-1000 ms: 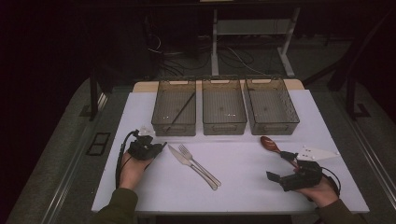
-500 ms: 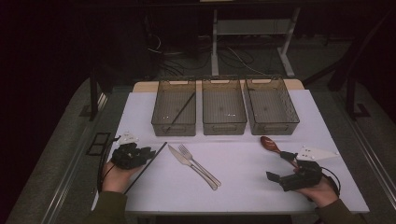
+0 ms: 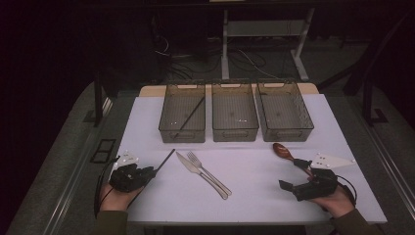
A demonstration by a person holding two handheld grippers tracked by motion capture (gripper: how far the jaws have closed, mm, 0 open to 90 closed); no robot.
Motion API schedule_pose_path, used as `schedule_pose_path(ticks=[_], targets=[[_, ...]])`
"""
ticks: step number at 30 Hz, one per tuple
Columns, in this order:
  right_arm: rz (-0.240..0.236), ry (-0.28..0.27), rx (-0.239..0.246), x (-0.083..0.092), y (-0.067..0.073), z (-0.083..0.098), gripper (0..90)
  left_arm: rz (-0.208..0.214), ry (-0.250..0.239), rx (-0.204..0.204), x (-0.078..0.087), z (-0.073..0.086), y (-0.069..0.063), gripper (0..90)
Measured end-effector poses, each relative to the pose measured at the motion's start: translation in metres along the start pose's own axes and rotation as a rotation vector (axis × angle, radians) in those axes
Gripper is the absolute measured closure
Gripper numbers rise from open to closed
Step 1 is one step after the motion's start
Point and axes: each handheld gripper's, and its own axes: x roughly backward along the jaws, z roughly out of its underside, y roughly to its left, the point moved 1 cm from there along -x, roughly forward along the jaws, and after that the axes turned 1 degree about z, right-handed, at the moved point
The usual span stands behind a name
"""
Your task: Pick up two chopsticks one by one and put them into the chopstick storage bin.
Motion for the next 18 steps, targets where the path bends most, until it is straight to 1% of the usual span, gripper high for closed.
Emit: schedule_pose_path(ticks=[4, 7, 14, 17, 18], targets=[[0.0, -0.001, 0.0, 0.0005, 0.0, -0.0001, 0.7, -0.002, 0.029, -0.005, -0.004, 0.0026, 0.0009, 78.8], [-0.001, -0.001, 0.002, 0.0007, 0.0001, -0.0001, 0.7, -0.011, 0.051, -0.008, -0.0056, 0.0039, 0.0012, 79.9], [0.0, 0.0, -0.002, 0.0009, 0.0005, -0.0002, 0.7, -0.022, 0.053, -0.003, -0.0051, 0.0049, 0.0039, 82.3], [0.0, 0.001, -0.002, 0.0012, 0.0006, -0.0002, 0.7, -0.027, 0.078, -0.013, -0.0074, 0.0065, 0.0048, 82.5], [0.001, 0.001, -0.002, 0.0012, 0.0006, -0.0002, 0.7, -0.028, 0.075, -0.011, -0.0077, 0.0068, 0.0048, 82.6]])
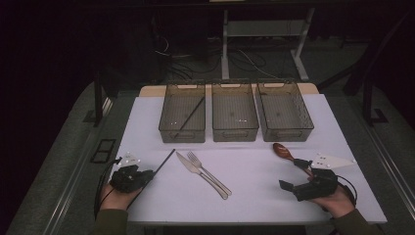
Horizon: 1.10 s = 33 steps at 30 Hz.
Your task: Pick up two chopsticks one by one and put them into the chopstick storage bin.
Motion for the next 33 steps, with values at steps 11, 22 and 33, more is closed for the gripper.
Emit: schedule_pose_path(ticks=[11, 22, 33], targets=[[-0.002, -0.003, 0.005, 0.0, 0.0, 0.0, 0.7, 0.005, 0.003, -0.01, 0.0, 0.0, 0.002, 85.3], [-0.002, -0.009, 0.006, 0.001, 0.001, -0.001, 0.7, -0.011, -0.005, -0.019, 0.003, -0.002, -0.001, 85.8], [-0.002, -0.008, 0.007, 0.001, 0.001, -0.001, 0.7, -0.01, -0.051, -0.009, 0.016, -0.008, -0.002, 85.8]])
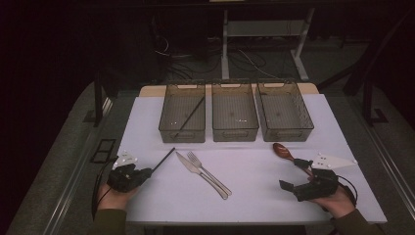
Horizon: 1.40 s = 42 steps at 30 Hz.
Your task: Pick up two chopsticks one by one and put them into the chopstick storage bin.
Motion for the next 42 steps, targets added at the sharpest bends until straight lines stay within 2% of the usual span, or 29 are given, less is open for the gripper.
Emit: schedule_pose_path(ticks=[3, 11, 18, 21, 27, 35, 42], targets=[[0.0, 0.0, -0.001, 0.0, 0.0, 0.0, 0.7, -0.001, -0.011, 0.005, 0.003, -0.002, -0.002, 85.8], [-0.007, 0.002, -0.004, -0.001, 0.0, 0.001, 0.7, 0.027, -0.016, 0.004, 0.01, -0.008, -0.004, 85.8], [-0.016, 0.015, -0.022, -0.004, -0.002, 0.004, 0.7, 0.054, -0.054, 0.014, 0.017, -0.015, -0.006, 85.8], [-0.012, 0.025, -0.026, -0.006, -0.003, 0.005, 0.7, 0.065, -0.055, 0.001, 0.02, -0.018, -0.007, 85.8], [-0.013, 0.031, -0.026, -0.008, -0.003, 0.006, 0.7, 0.086, -0.085, 0.005, 0.023, -0.027, -0.012, 85.7], [-0.01, 0.023, -0.031, -0.007, -0.004, 0.005, 0.7, 0.107, -0.118, -0.006, 0.022, -0.045, -0.013, 85.7], [-0.007, 0.021, -0.035, -0.006, -0.004, 0.005, 0.7, 0.118, -0.144, -0.033, 0.017, -0.07, -0.016, 85.7]])
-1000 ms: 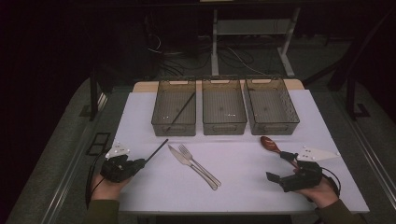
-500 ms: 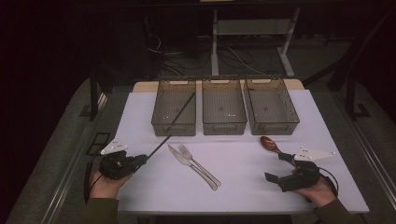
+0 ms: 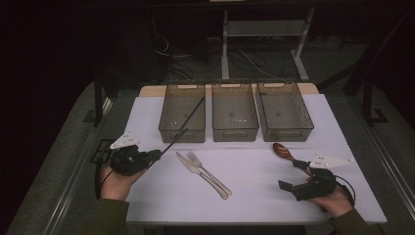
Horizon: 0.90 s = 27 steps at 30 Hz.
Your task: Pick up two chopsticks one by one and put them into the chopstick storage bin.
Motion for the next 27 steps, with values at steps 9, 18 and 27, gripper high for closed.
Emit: schedule_pose_path(ticks=[9, 18, 27], targets=[[0.0, -0.002, -0.005, 0.001, -0.001, 0.0, 0.7, 0.002, -0.012, -0.031, -0.017, -0.038, -0.001, 85.7], [-0.002, -0.008, -0.003, 0.002, -0.002, 0.0, 0.7, -0.01, -0.04, -0.008, -0.034, -0.065, 0.004, 85.7], [-0.001, -0.01, -0.011, 0.002, -0.001, 0.0, 0.7, -0.039, -0.063, 0.016, -0.053, -0.084, 0.014, 85.7]])
